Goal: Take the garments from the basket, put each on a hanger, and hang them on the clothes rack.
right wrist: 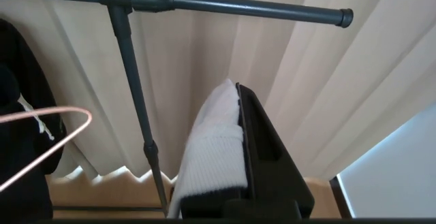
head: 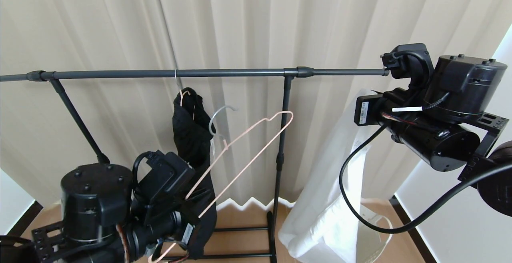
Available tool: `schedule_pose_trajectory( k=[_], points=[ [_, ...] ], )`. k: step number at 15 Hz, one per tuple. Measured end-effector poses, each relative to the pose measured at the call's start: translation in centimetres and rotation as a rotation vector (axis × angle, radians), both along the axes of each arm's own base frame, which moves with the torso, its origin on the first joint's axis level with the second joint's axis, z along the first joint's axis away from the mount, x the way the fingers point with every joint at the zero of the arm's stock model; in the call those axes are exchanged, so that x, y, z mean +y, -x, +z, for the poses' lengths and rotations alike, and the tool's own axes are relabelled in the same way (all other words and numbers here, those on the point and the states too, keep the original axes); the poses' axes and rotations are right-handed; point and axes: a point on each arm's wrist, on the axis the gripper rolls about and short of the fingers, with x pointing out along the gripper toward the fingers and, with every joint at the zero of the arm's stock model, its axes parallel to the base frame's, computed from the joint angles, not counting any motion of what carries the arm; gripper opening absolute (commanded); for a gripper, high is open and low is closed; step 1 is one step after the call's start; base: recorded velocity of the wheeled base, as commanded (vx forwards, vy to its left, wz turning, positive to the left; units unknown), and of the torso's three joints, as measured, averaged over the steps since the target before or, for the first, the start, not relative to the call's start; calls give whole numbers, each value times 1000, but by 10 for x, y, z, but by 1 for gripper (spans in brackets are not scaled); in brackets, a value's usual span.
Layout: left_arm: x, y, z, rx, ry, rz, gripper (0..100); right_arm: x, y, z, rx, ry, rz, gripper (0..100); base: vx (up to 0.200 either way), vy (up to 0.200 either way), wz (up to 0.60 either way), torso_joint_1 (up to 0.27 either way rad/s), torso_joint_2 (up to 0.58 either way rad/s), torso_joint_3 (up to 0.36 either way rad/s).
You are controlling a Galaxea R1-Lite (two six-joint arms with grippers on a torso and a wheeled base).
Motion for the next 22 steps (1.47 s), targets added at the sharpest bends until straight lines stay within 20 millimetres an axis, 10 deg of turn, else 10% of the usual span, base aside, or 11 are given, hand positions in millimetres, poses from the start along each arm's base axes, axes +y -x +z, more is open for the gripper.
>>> schedule_pose_trajectory(
  k=[22],
  points=[
    [1,34,-14,152,234,-279,0,33,-16,-37,-34,76,-45,0,0,0,0,0,0,0]
  ],
)
